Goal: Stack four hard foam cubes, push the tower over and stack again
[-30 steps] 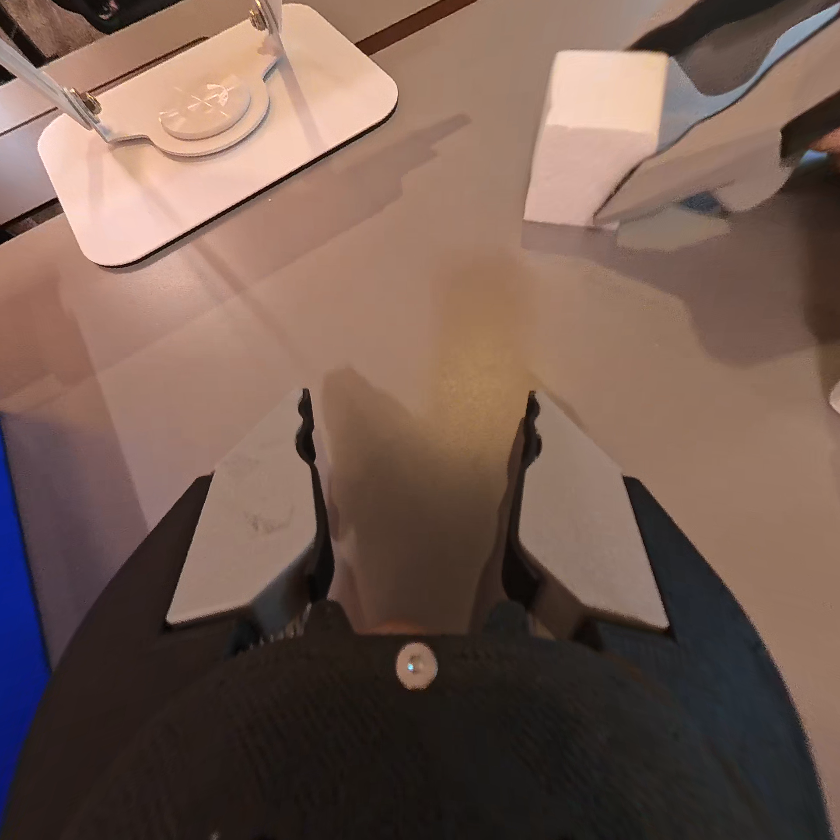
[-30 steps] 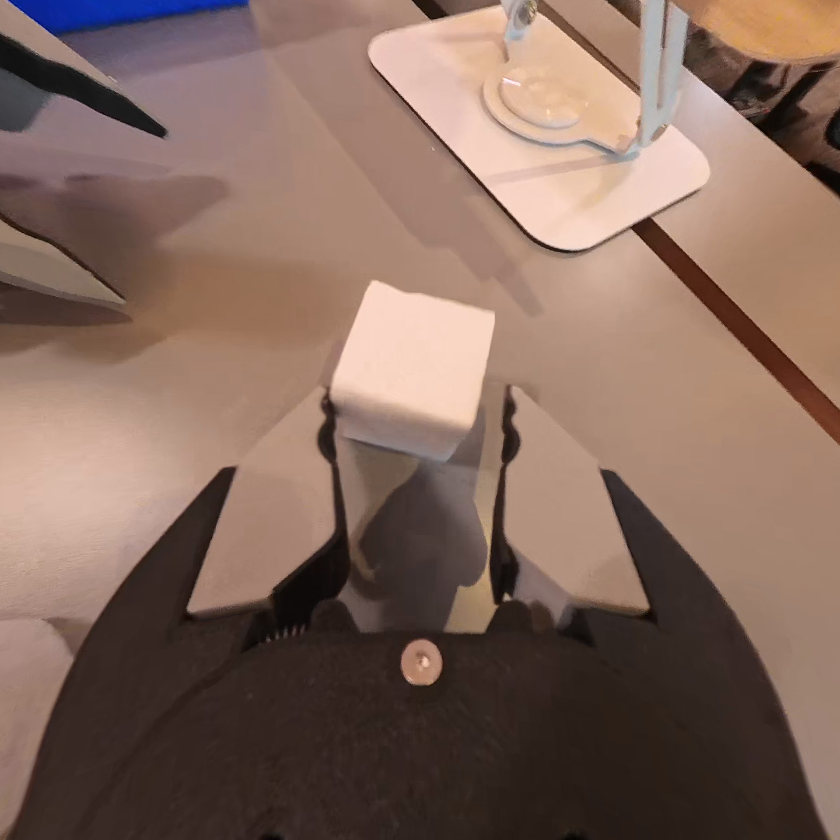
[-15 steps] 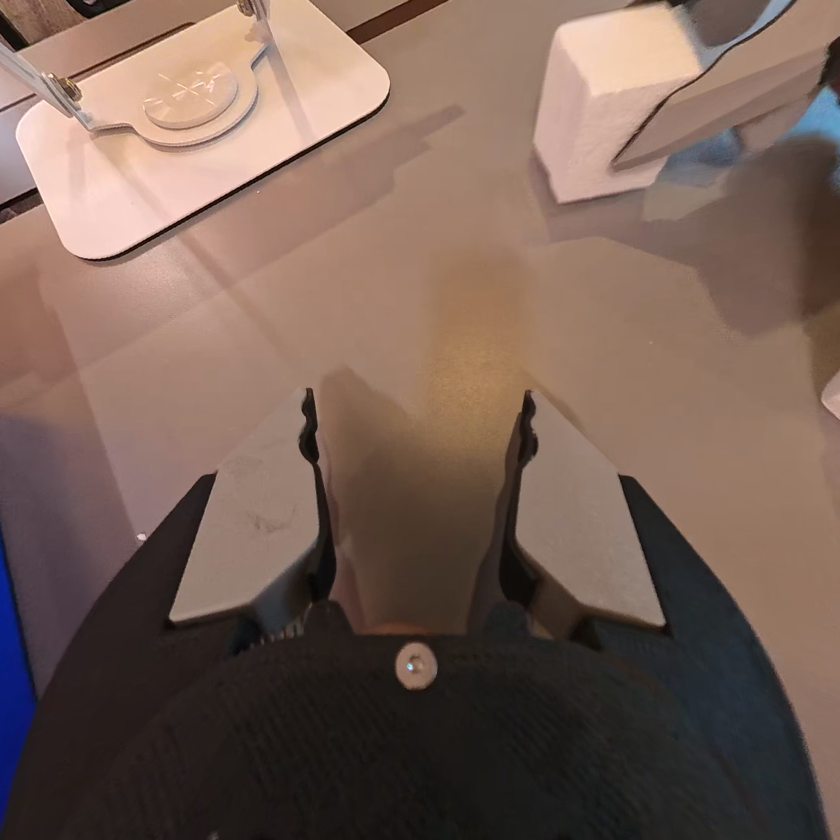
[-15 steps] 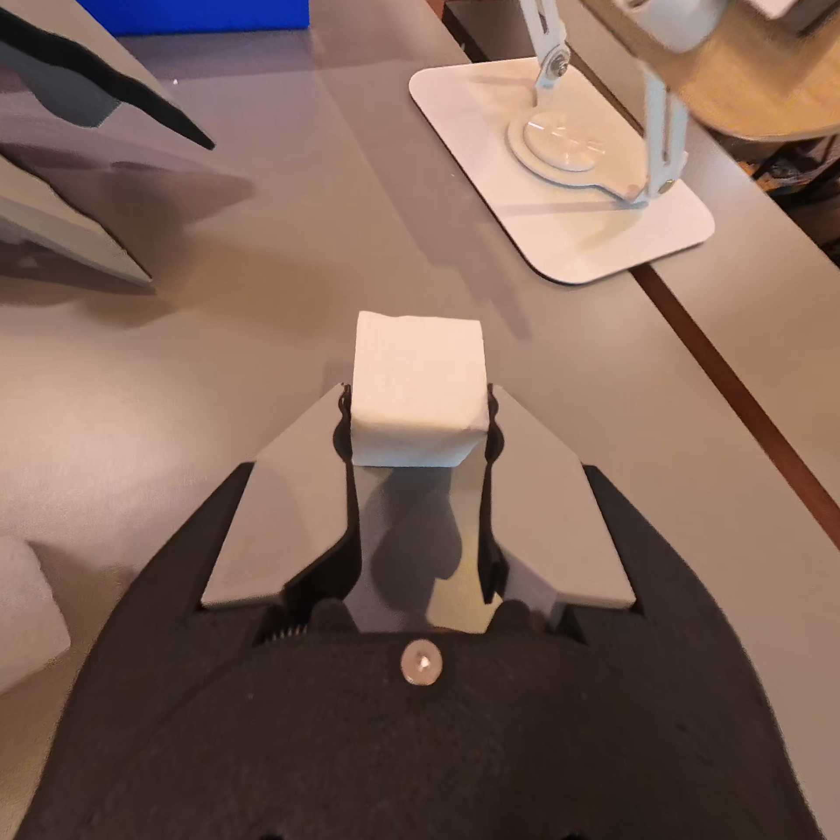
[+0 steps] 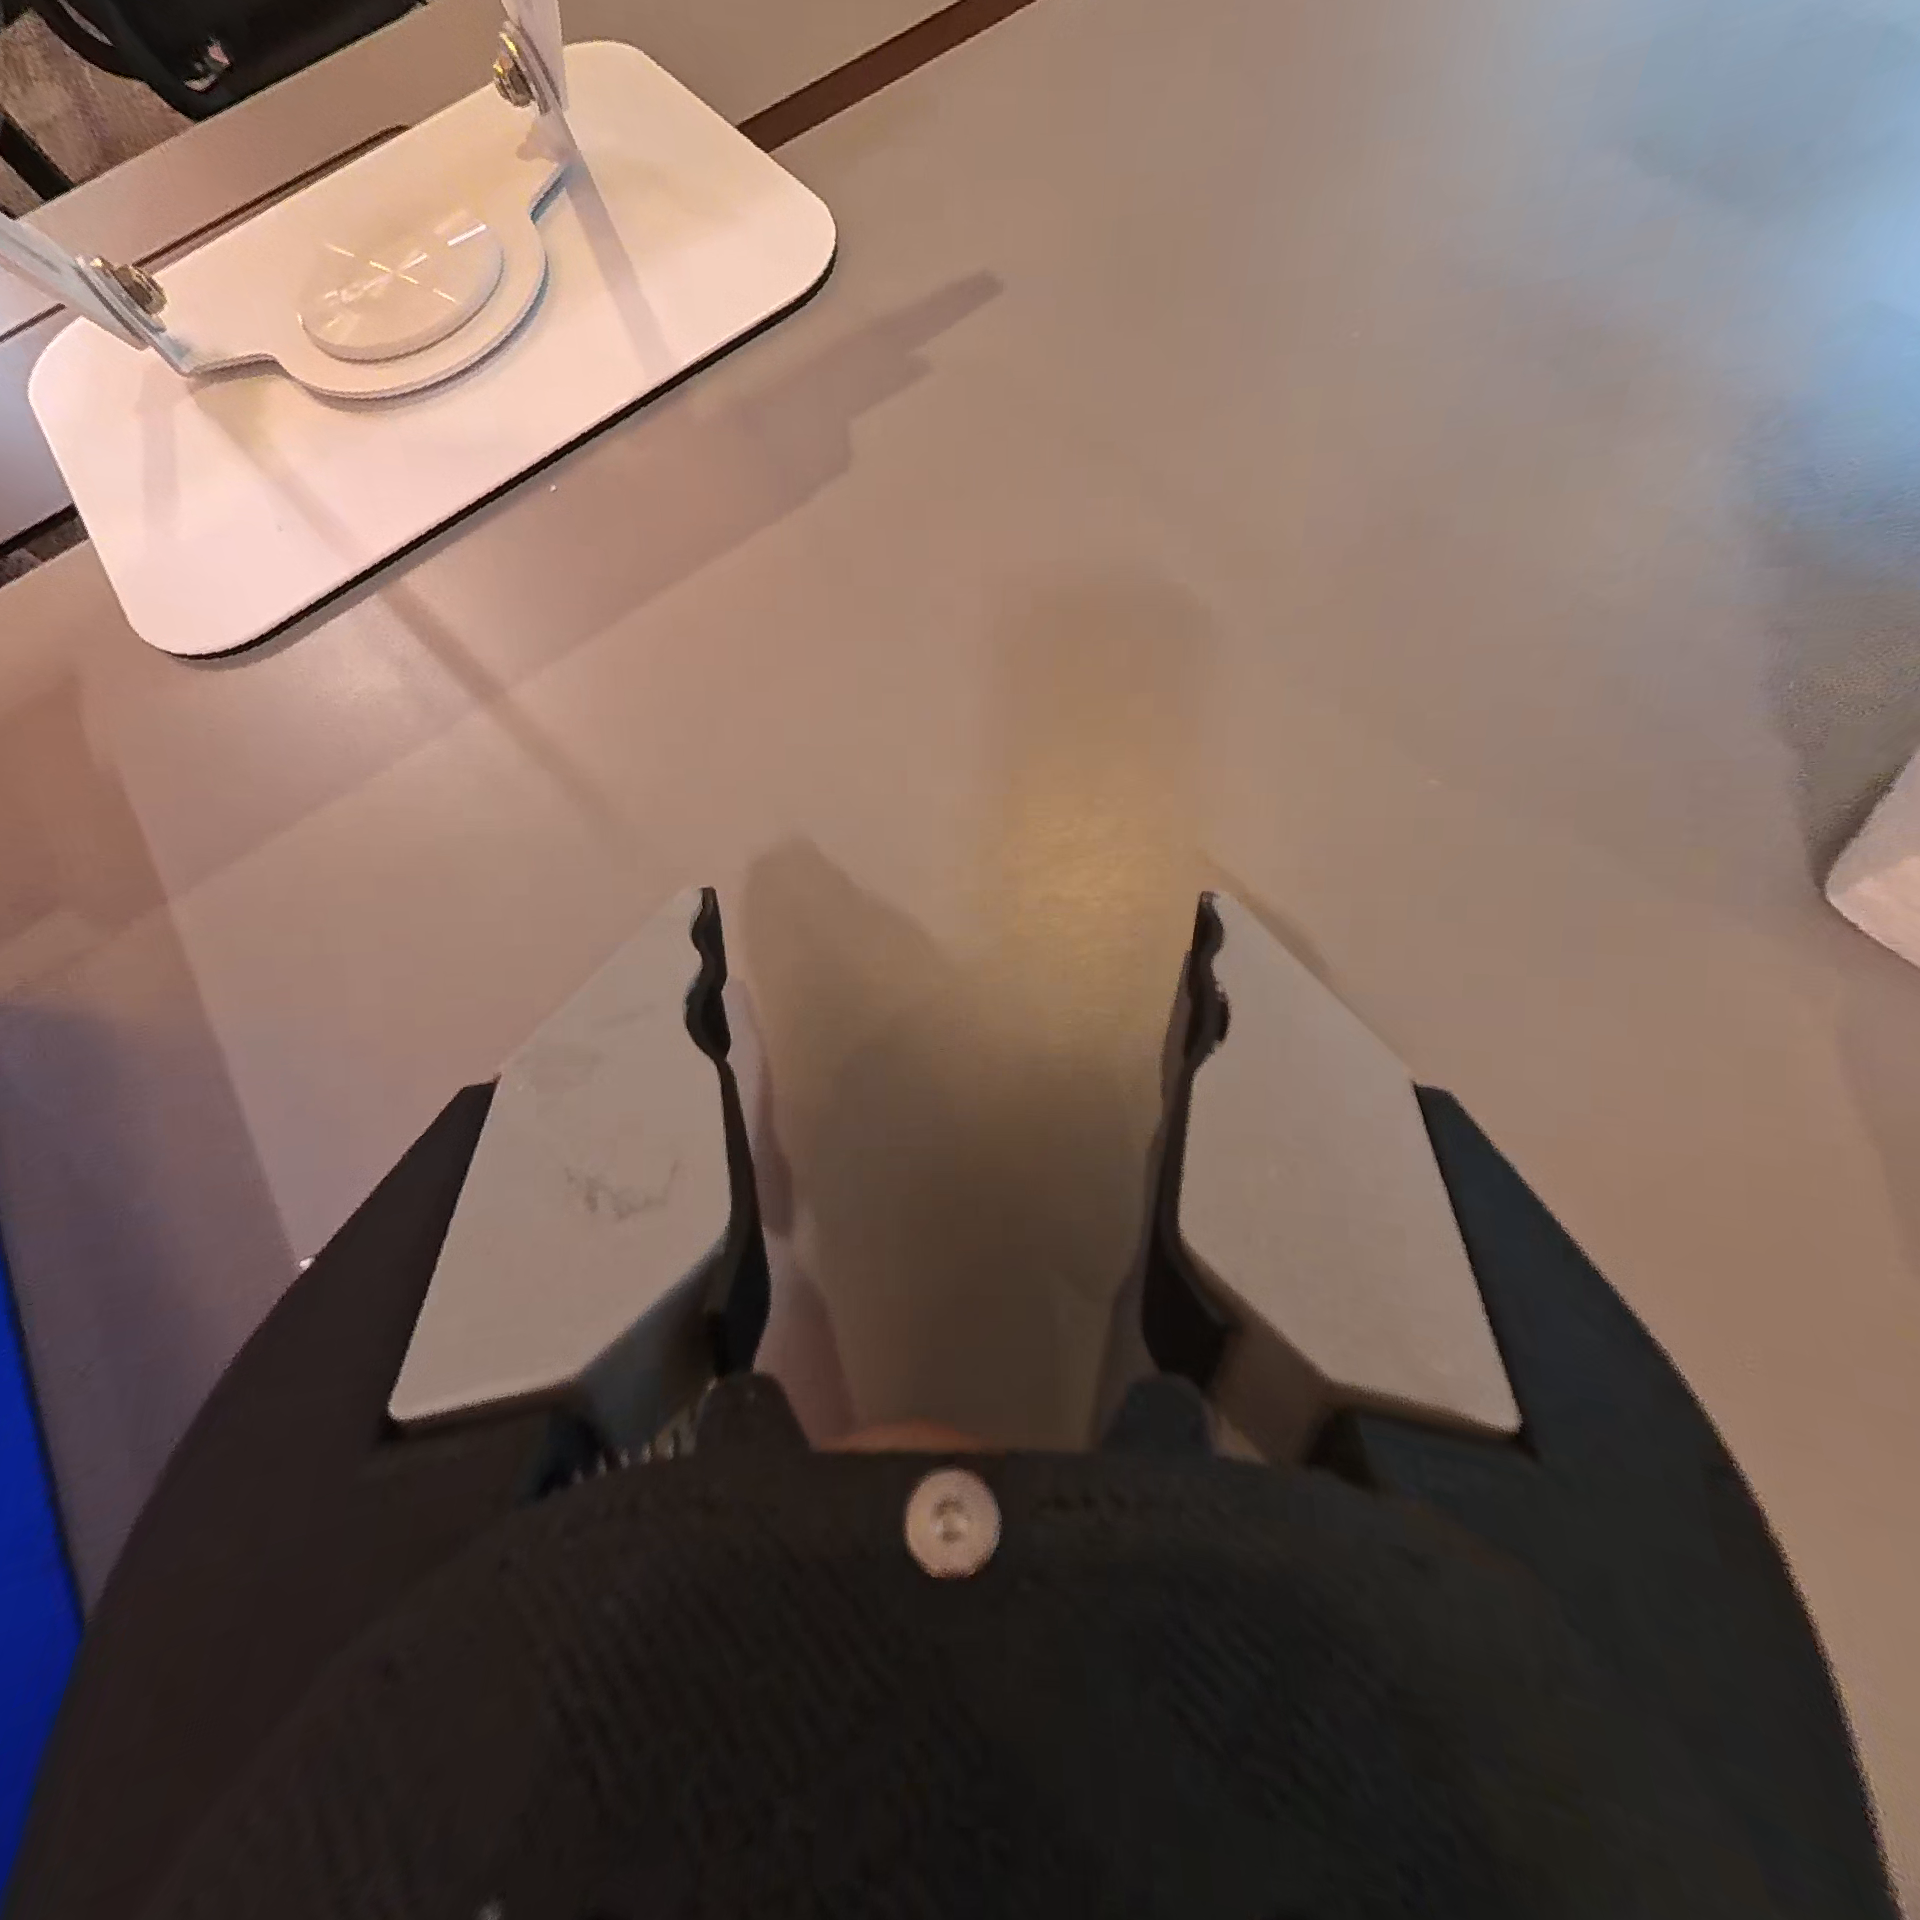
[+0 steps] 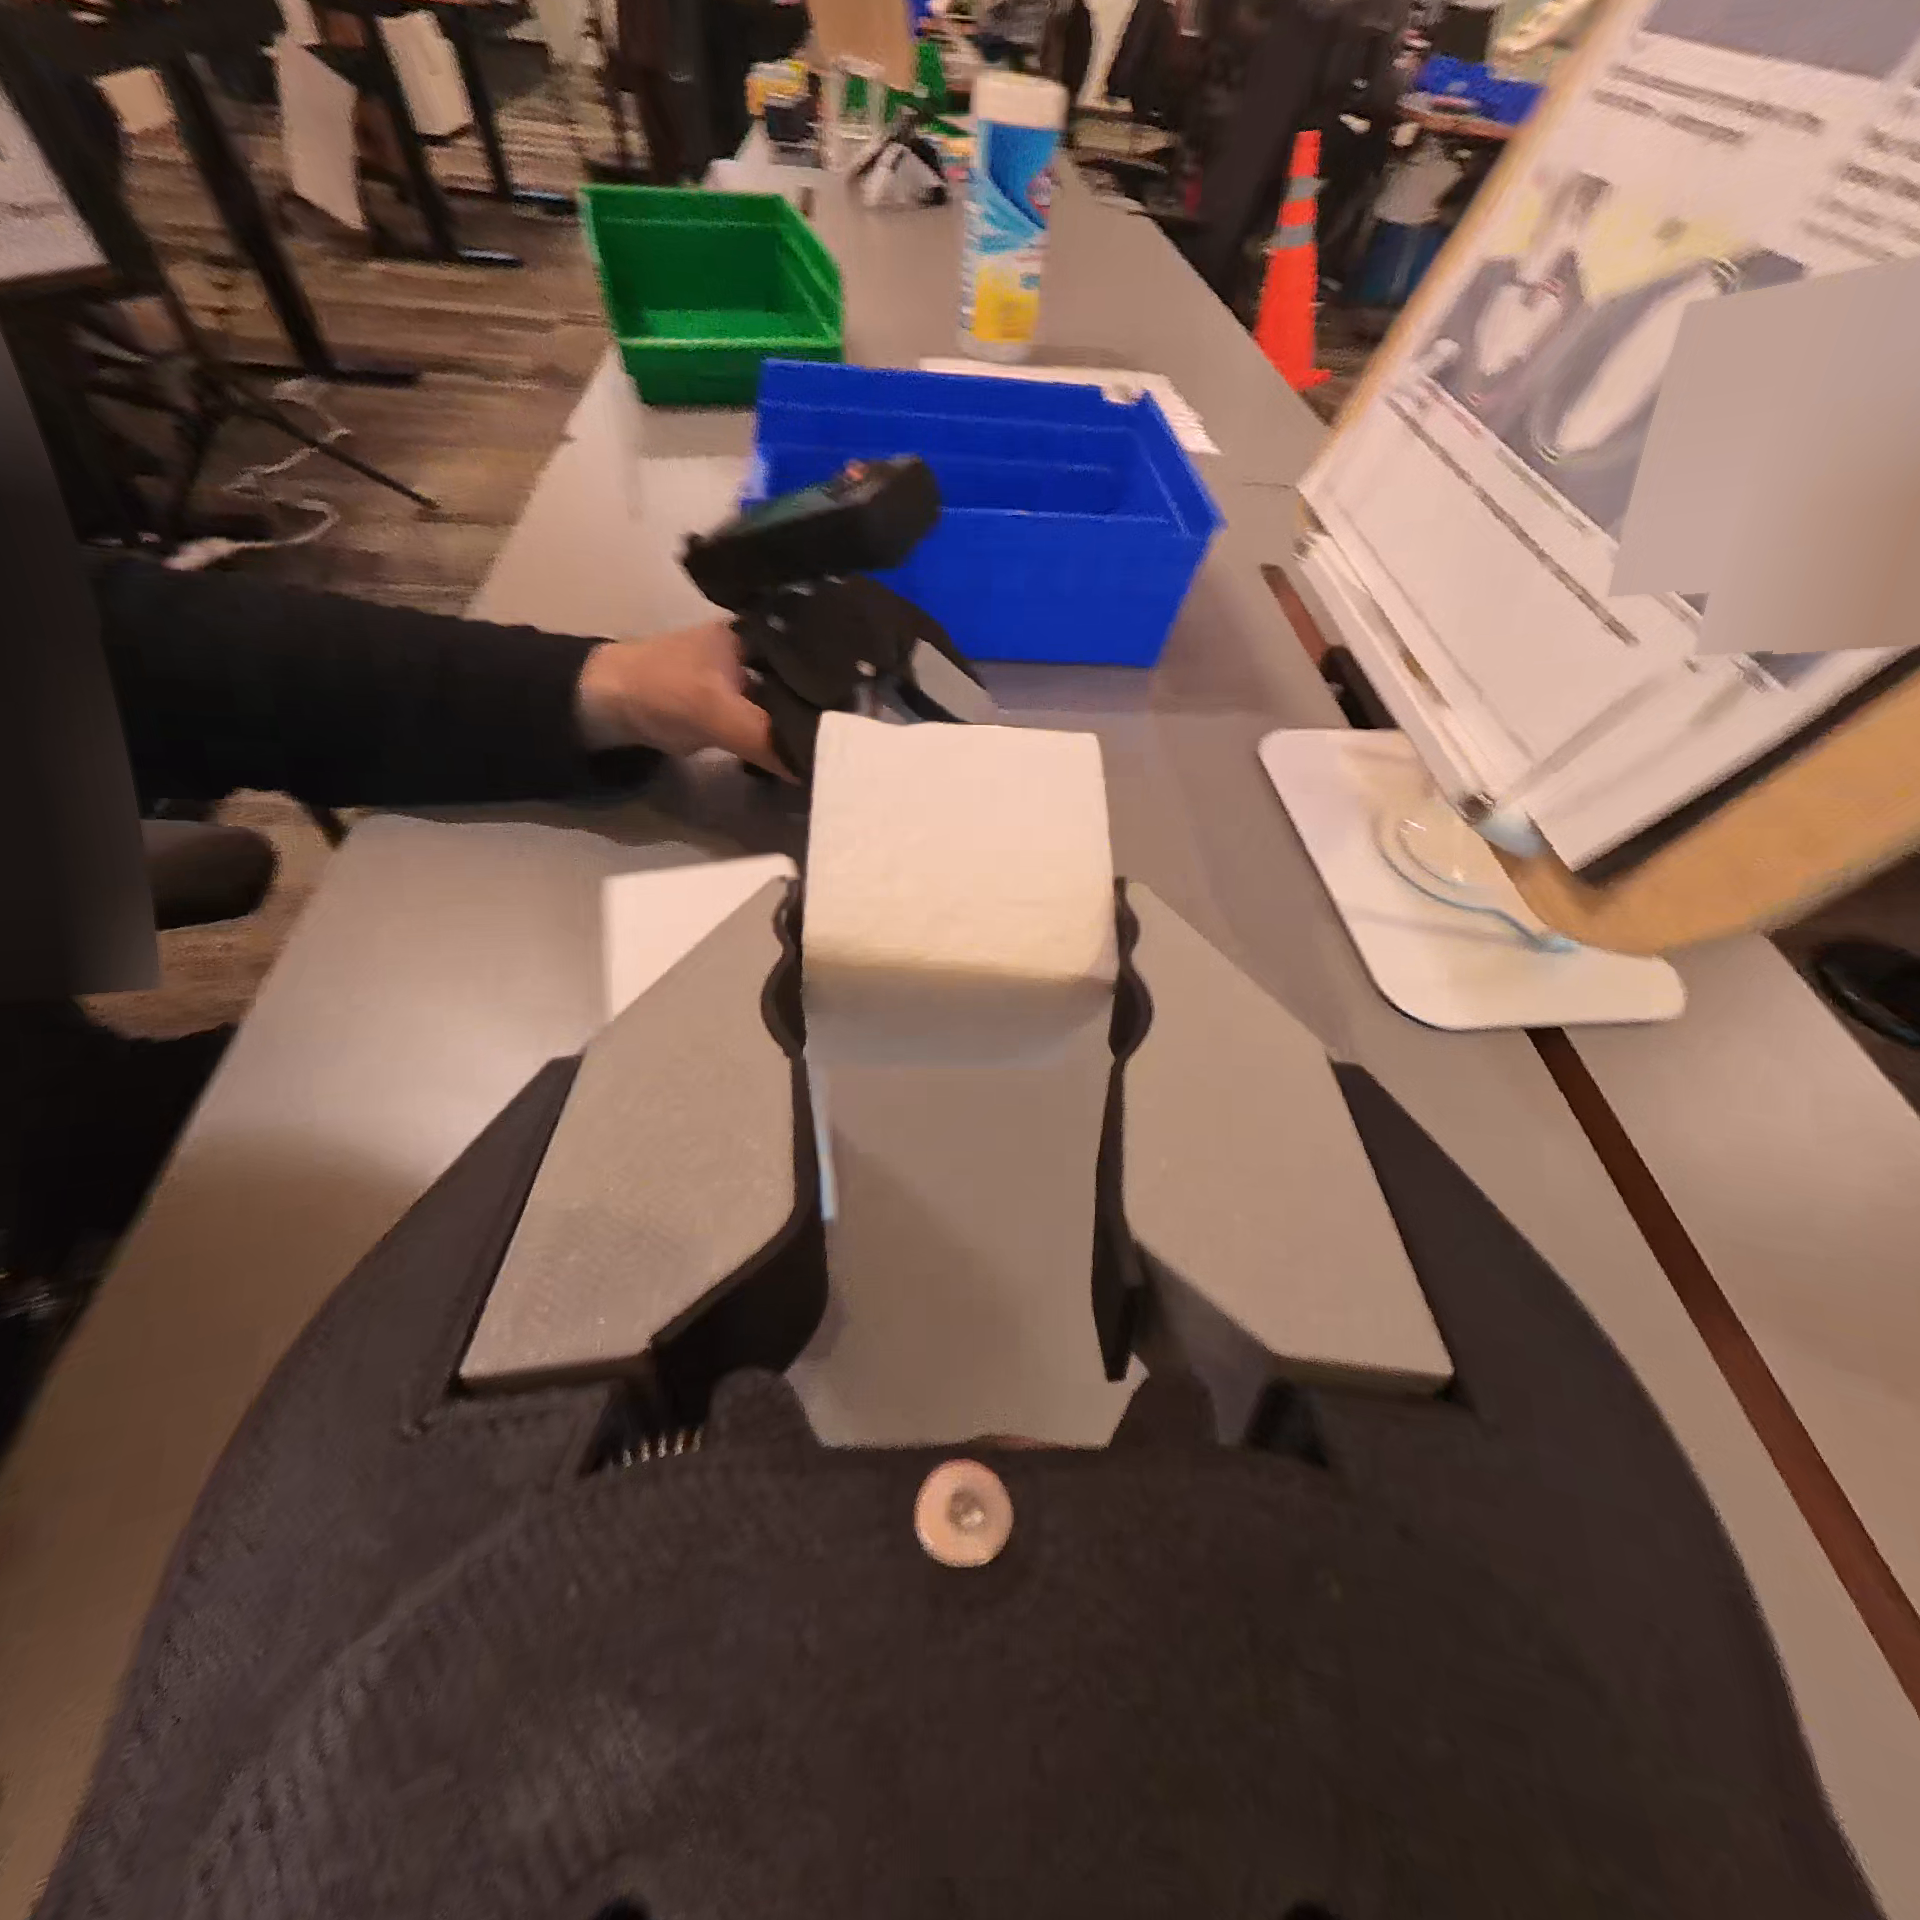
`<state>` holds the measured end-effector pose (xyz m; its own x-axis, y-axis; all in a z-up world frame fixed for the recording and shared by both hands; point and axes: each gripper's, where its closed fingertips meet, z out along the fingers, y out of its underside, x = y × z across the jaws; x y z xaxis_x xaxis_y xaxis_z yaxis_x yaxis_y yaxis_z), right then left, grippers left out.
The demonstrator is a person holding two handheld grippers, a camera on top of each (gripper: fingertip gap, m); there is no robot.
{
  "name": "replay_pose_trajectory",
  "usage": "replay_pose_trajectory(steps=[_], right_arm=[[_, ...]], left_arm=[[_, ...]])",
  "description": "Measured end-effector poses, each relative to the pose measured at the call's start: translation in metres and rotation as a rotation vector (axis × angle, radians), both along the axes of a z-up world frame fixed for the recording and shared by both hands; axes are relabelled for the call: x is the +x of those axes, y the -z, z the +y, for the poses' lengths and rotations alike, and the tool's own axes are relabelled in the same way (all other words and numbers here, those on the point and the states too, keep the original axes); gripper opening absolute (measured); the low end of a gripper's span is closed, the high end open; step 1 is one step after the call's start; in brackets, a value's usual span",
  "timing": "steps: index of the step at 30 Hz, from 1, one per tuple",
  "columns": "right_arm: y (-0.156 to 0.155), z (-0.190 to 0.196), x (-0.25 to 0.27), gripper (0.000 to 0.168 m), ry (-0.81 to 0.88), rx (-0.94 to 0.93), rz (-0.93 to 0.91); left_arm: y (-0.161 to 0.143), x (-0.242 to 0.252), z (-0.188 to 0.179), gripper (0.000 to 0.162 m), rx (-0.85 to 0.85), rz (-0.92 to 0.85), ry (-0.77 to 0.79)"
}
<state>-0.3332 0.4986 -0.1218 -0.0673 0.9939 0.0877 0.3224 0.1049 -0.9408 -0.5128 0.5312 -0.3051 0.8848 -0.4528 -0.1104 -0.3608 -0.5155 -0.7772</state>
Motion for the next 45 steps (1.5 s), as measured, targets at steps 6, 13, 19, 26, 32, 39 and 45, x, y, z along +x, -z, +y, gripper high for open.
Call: replay_pose_trajectory(steps=[6, 13, 19, 26, 32, 39, 45], right_arm=[[-0.008, -0.047, -0.011, 0.056, -0.143, 0.045, -0.095], [0.008, -0.067, -0.019, 0.056, -0.178, 0.082, -0.177], [0.023, -0.064, -0.023, 0.056, -0.173, 0.089, -0.239], [0.025, -0.061, -0.025, 0.056, -0.165, 0.083, -0.232], [0.027, -0.060, -0.026, 0.056, -0.167, 0.084, -0.234], [0.025, -0.061, -0.025, 0.064, -0.160, 0.077, -0.217], [0.012, -0.053, -0.017, 0.085, -0.086, 0.063, -0.113]], left_arm=[[0.001, -0.001, 0.000, 0.088, -0.004, -0.004, -0.003], [0.002, 0.000, -0.001, 0.088, -0.006, 0.003, -0.001], [0.002, 0.000, -0.001, 0.088, -0.006, 0.009, -0.001], [0.003, 0.000, -0.001, 0.088, -0.009, 0.007, -0.002], [0.003, 0.000, -0.001, 0.088, -0.009, 0.015, -0.001], [0.003, -0.001, -0.001, 0.088, -0.012, 0.010, -0.002], [0.003, -0.001, -0.001, 0.088, -0.012, 0.009, -0.004]])
